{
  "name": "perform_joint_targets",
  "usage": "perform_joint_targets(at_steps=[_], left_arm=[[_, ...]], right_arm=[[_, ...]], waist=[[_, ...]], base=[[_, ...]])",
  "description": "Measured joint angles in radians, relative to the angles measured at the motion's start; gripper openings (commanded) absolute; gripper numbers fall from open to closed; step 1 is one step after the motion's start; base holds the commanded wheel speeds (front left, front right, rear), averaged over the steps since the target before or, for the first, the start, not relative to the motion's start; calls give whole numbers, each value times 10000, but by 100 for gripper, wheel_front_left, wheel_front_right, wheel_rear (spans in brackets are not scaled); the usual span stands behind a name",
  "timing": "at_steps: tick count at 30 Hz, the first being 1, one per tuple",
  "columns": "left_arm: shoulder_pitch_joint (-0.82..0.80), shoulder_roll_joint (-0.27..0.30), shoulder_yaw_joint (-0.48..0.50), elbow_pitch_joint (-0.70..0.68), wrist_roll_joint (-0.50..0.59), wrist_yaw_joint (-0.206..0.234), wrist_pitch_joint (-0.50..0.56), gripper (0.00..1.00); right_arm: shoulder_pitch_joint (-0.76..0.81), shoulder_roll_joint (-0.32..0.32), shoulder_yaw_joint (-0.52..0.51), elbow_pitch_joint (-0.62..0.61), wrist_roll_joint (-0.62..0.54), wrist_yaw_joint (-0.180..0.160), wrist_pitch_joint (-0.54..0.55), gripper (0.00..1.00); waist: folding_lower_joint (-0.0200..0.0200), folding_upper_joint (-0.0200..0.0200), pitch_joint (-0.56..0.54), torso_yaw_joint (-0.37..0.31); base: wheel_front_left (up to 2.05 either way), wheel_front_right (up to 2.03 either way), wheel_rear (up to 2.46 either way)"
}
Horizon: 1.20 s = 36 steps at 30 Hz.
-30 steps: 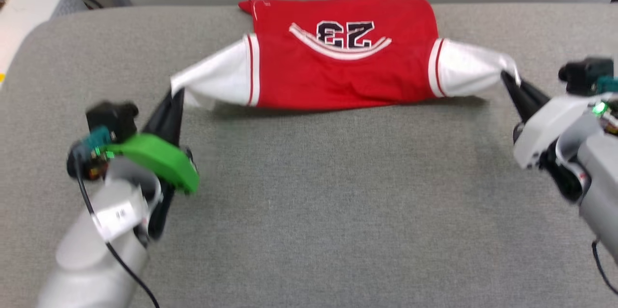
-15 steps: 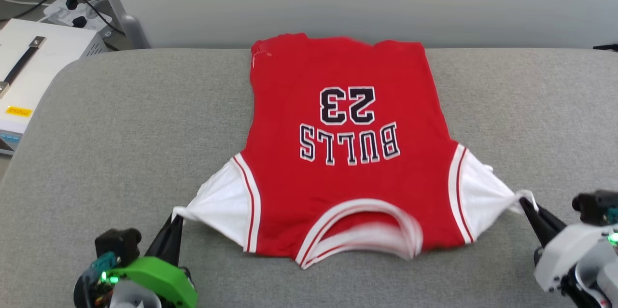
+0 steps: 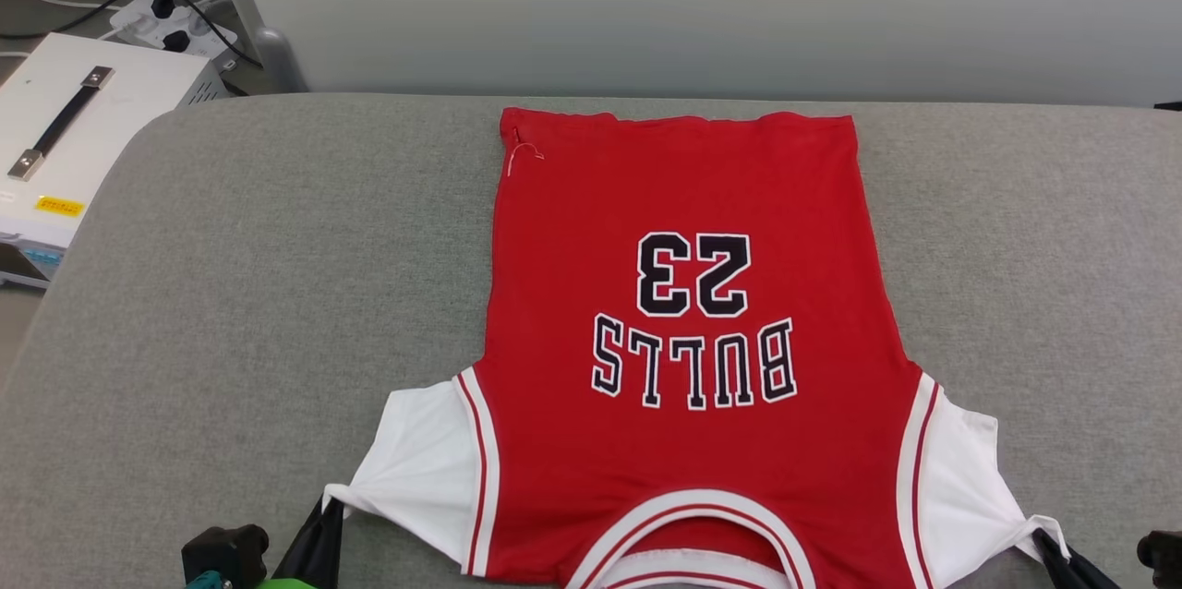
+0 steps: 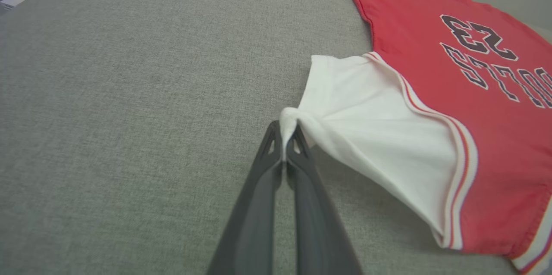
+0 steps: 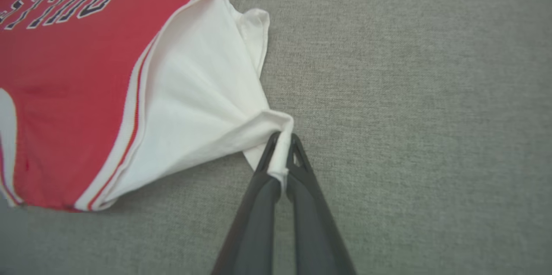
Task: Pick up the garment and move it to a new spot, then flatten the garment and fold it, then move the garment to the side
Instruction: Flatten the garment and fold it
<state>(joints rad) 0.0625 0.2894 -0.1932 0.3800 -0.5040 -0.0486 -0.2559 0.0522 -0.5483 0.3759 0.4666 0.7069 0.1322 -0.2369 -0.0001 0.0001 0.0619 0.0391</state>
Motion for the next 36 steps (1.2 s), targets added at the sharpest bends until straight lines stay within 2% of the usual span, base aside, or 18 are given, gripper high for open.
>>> perform_joint_targets(at_steps=[3,4,5,6,7,12,16,17,18,23,29,36], left_arm=[[-1,-105,54,0,213,-4,0,0],[-2,-125,54,-2,284,-17,0,0],[-8,-138,54,-10,341,-17,0,0],[-23,-161,65,-19,385,-29,0,0],[-32,-186,77,-27,407,-71,0,0],[-166,-414,123,-138,639,-155,0,0],[-431,-537,293,-533,965,-174,0,0],[-577,-715,410,-953,1170,-167,0,0],[-641,-786,426,-1097,1248,-167,0,0],[-1024,-1137,470,-1799,1664,-176,0,0],[-1549,-1655,428,-2581,2128,-278,0,0],[-1931,-2067,290,-3312,2452,-426,0,0]], right_arm=[[139,165,-328,-180,-203,0,174,0],[139,240,-497,-253,-213,0,230,9],[139,301,-631,-318,-215,0,282,34],[138,349,-767,-389,-255,0,353,83],[136,360,-897,-453,-359,0,399,100],[32,343,-1808,-1047,-527,-6,594,100],[-392,115,-2640,-1985,-533,-6,890,100],[-1080,-282,-3356,-2740,-533,-6,1198,100],[-1389,-454,-3603,-2997,-543,-6,1350,100],[-3310,-1241,-4178,-3992,-608,-6,2665,100],[-6457,-2002,-3630,-4033,-408,-6,5392,100],[-9626,-2138,-1981,-2499,17,-6,10036,100]], waist=[[0,0,61,5],[0,0,88,5],[0,0,118,6],[0,0,161,9],[0,0,208,11],[0,0,470,34],[0,0,773,107],[0,0,1057,184],[0,0,1169,221],[1,0,1783,433],[2,0,2716,797],[3,0,3870,1282]], base=[[0,0,0],[0,0,0],[0,0,0],[0,0,0],[0,0,0],[0,0,0],[0,0,0],[0,0,0],[0,0,0],[0,0,0],[0,0,0],[0,0,0]])
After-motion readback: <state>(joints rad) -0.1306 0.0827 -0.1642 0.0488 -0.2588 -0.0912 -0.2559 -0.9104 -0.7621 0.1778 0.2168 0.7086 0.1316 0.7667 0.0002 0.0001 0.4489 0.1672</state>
